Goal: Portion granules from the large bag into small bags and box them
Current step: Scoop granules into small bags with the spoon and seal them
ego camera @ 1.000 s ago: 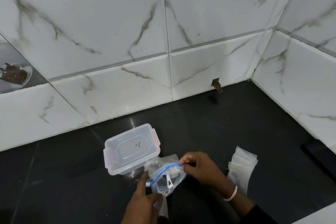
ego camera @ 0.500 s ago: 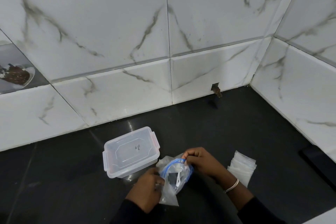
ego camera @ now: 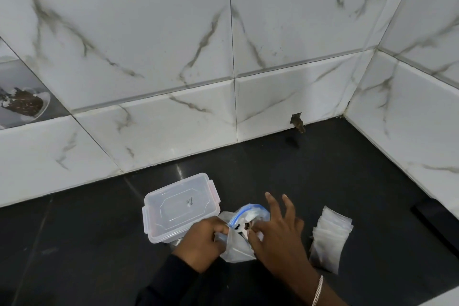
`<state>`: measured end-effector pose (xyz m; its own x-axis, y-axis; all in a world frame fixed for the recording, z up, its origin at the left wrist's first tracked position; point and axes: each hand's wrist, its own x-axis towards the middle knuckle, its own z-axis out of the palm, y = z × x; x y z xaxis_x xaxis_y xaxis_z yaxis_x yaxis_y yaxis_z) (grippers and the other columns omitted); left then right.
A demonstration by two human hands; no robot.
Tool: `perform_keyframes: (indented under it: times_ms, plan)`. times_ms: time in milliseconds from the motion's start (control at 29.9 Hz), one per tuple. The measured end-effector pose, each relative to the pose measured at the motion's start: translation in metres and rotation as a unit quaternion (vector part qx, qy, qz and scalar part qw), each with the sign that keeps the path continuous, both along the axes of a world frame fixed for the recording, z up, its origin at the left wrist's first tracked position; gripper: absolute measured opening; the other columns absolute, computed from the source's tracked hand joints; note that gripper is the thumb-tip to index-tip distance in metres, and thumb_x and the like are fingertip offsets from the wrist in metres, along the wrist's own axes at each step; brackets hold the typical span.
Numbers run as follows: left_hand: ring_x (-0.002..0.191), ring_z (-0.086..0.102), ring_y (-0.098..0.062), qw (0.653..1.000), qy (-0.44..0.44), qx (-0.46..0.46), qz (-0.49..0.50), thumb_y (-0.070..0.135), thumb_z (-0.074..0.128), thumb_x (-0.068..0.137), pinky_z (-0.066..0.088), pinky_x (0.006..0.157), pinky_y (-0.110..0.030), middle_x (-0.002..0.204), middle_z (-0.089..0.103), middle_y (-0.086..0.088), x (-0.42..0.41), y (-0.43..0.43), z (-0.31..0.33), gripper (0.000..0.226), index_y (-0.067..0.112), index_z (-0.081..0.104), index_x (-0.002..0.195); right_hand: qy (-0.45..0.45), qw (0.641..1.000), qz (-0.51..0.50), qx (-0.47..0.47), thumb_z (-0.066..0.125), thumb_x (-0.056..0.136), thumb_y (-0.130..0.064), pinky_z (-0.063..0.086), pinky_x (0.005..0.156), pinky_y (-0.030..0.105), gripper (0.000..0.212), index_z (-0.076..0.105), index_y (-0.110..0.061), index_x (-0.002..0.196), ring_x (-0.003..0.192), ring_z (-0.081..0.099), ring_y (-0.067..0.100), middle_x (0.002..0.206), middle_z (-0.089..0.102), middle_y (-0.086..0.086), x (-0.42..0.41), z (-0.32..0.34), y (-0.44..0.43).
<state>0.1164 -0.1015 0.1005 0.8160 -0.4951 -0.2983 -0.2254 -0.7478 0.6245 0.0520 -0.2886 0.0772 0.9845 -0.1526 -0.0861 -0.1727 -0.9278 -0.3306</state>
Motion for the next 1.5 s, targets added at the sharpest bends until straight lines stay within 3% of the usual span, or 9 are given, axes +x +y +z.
perform_keyframes:
  times_ms: [100, 301, 502, 635, 769, 903, 1070, 1204, 1505]
  plan:
    - [0.099, 0.055, -0.002, 1.000, 0.024, -0.012, 0.012, 0.013, 0.064, 0.087, 0.039, 0.082, -0.008, 0.116, 0.061, 0.016, 0.001, -0.002, 0.004, 0.025, 0.028, 0.071, 0.105, 0.181, 0.981, -0.065, 0.023, 0.049, 0.092, -0.061, 0.025, 0.111, 0.062, 0.047, 0.057, -0.038, 0.132, 0.148, 0.011, 0.038, 0.163, 0.015, 0.005, 0.010, -0.001, 0.004]
    - [0.102, 0.057, -0.005, 0.999, 0.041, 0.000, 0.014, 0.016, 0.063, 0.087, 0.048, 0.094, -0.020, 0.119, 0.060, 0.016, 0.002, -0.001, 0.008, 0.026, 0.031, 0.070, 0.106, 0.200, 0.968, -0.057, 0.143, 0.057, 0.089, -0.046, 0.048, 0.092, 0.032, 0.040, 0.067, -0.015, 0.112, 0.108, 0.061, 0.029, 0.110, 0.048, 0.006, 0.020, -0.004, 0.007]
    - [0.099, 0.061, -0.012, 0.997, 0.068, -0.004, 0.036, 0.015, 0.065, 0.086, 0.053, 0.096, -0.031, 0.119, 0.059, 0.015, 0.002, 0.003, 0.007, 0.026, 0.032, 0.069, 0.105, 0.134, 0.980, -0.027, 0.141, 0.062, 0.091, -0.033, 0.046, 0.076, 0.021, 0.013, 0.066, -0.021, 0.093, 0.088, 0.061, 0.017, 0.111, 0.043, 0.002, 0.021, -0.003, 0.005]
    - [0.091, 0.063, -0.014, 0.996, 0.079, -0.026, 0.045, 0.014, 0.065, 0.084, 0.055, 0.091, -0.031, 0.114, 0.060, 0.017, 0.005, 0.007, 0.009, 0.026, 0.036, 0.069, 0.098, 0.055, 0.992, -0.011, 0.112, 0.054, 0.098, -0.030, 0.038, 0.069, 0.017, 0.018, 0.059, -0.021, 0.112, 0.079, 0.055, 0.009, 0.126, 0.046, -0.002, 0.017, -0.001, 0.006]
    - [0.090, 0.063, -0.014, 0.995, 0.081, -0.033, 0.044, 0.014, 0.065, 0.085, 0.055, 0.085, -0.023, 0.114, 0.060, 0.017, 0.005, 0.004, 0.012, 0.025, 0.034, 0.070, 0.100, 0.035, 0.995, 0.001, 0.089, 0.045, 0.103, -0.031, 0.044, 0.075, 0.022, 0.024, 0.054, -0.021, 0.123, 0.089, 0.059, 0.013, 0.125, 0.052, 0.000, 0.020, 0.002, 0.005]
    - [0.087, 0.063, -0.011, 0.996, 0.064, -0.056, 0.035, 0.017, 0.065, 0.083, 0.055, 0.086, -0.025, 0.111, 0.062, 0.017, 0.007, -0.005, 0.025, 0.024, 0.032, 0.070, 0.102, 0.089, 0.991, 0.066, 0.074, 0.063, 0.094, -0.035, 0.051, 0.093, 0.030, 0.037, 0.053, -0.022, 0.127, 0.109, 0.062, 0.018, 0.127, 0.058, 0.002, 0.023, -0.004, 0.000]
    - [0.082, 0.060, -0.002, 0.995, 0.032, -0.099, -0.004, 0.011, 0.061, 0.083, 0.047, 0.082, -0.018, 0.106, 0.063, 0.020, 0.014, -0.034, 0.047, 0.026, 0.029, 0.073, 0.098, 0.165, 0.965, 0.036, 0.203, 0.073, 0.088, -0.024, 0.054, 0.073, 0.018, 0.012, 0.063, -0.018, 0.093, 0.077, 0.065, 0.008, 0.084, 0.065, -0.003, 0.024, 0.003, -0.004]
    - [0.080, 0.061, 0.000, 0.994, 0.034, -0.099, -0.008, 0.011, 0.061, 0.083, 0.046, 0.081, -0.015, 0.107, 0.063, 0.021, 0.018, -0.046, 0.051, 0.026, 0.028, 0.074, 0.098, 0.256, 0.912, -0.066, 0.315, 0.064, 0.096, -0.017, 0.045, 0.045, 0.011, 0.028, 0.058, -0.017, 0.068, 0.044, 0.057, 0.002, 0.049, 0.059, -0.005, 0.033, 0.004, -0.013]
    - [0.090, 0.059, -0.004, 0.998, -0.040, -0.012, 0.043, 0.012, 0.066, 0.081, 0.044, 0.081, -0.013, 0.108, 0.063, 0.014, 0.010, -0.003, 0.038, 0.021, 0.025, 0.070, 0.097, 0.072, 0.932, -0.124, 0.333, 0.073, 0.073, -0.024, 0.056, 0.064, 0.036, 0.017, 0.074, -0.013, 0.060, 0.064, 0.066, 0.021, 0.076, 0.069, 0.011, 0.034, 0.013, -0.044]
